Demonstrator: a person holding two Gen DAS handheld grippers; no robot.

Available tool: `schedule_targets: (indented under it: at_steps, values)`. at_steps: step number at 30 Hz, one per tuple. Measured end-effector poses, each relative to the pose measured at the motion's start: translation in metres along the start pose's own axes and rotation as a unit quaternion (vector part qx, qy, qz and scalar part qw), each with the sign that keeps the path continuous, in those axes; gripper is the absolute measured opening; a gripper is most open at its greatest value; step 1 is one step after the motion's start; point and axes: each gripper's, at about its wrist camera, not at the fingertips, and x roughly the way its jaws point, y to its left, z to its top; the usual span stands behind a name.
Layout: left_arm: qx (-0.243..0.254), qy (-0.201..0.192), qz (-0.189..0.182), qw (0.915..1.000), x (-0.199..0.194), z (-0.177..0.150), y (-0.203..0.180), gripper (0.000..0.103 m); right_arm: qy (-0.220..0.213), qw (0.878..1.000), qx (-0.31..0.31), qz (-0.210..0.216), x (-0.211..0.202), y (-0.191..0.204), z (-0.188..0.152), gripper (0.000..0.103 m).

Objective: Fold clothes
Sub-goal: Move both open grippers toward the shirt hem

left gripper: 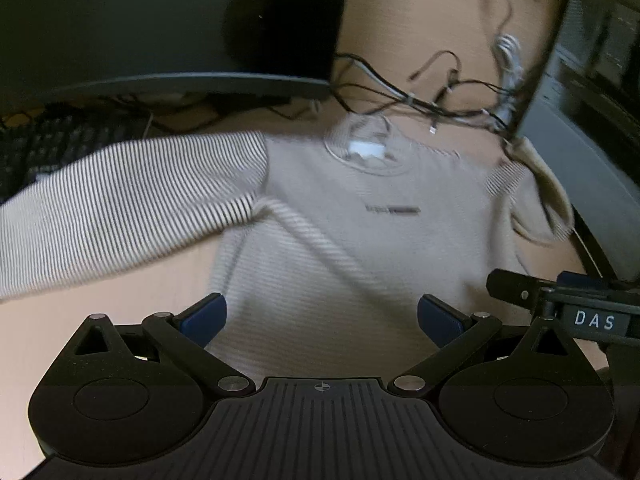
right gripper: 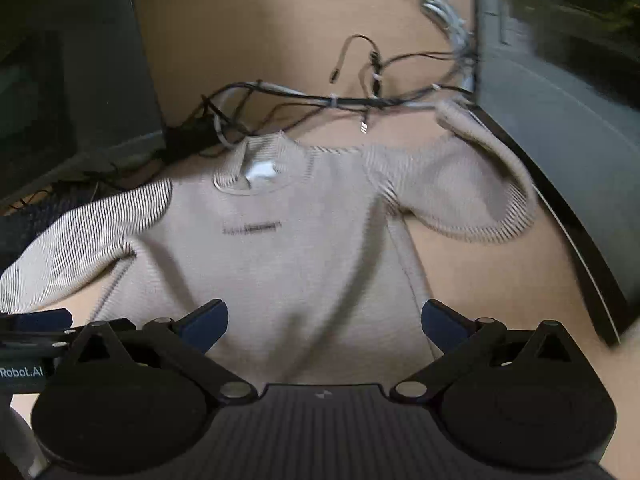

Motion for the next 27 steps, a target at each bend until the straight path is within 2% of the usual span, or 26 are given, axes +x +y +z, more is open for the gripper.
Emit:
schedule_targets:
  at_steps: [2, 7, 10, 14, 16, 18, 22, 24, 27]
  values:
    - [-0.007, 0.005, 0.001, 1.0, 0.01, 0.011, 0.001, 0.103, 0.007, 1.0, 0.0, 0.011, 0.013, -0.002, 0.009, 0.103]
    - [-0.005, 0.007, -0.023, 0.9997, 0.035, 0.03, 0.0, 0.103, 0.025, 0.999, -0.002, 0.047, 0.043, -0.01, 0.029, 0.103]
    - [-0.012, 0.011, -0.028, 0.9995, 0.051, 0.04, -0.002, 0.103, 0.052, 0.996, 0.018, 0.065, 0.061, -0.02, 0.033, 0.103]
    - [-0.049, 0.029, -0.062, 0.9964, 0.067, 0.042, 0.006, 0.103, 0.054, 0.995, 0.027, 0.075, 0.071, -0.028, 0.036, 0.103]
    - [-0.061, 0.037, -0.066, 0.9953, 0.072, 0.038, 0.009, 0.103, 0.05, 0.996, 0.018, 0.072, 0.074, -0.027, 0.035, 0.103]
    - [-0.055, 0.028, -0.058, 0.9964, 0.071, 0.035, 0.01, 0.103, 0.048, 0.997, -0.006, 0.062, 0.075, -0.021, 0.032, 0.103]
    - [-0.055, 0.024, -0.053, 0.9968, 0.071, 0.033, 0.011, 0.103, 0.063, 0.992, -0.103, 0.026, 0.079, -0.001, 0.023, 0.103]
    - [-0.037, 0.024, -0.049, 0.9978, 0.071, 0.031, 0.008, 0.103, 0.062, 0.99, -0.123, 0.02, 0.079, 0.004, 0.02, 0.103]
    - [0.005, 0.026, -0.029, 0.9992, 0.071, 0.025, -0.001, 0.103, 0.063, 0.991, -0.118, 0.029, 0.075, -0.001, 0.021, 0.103]
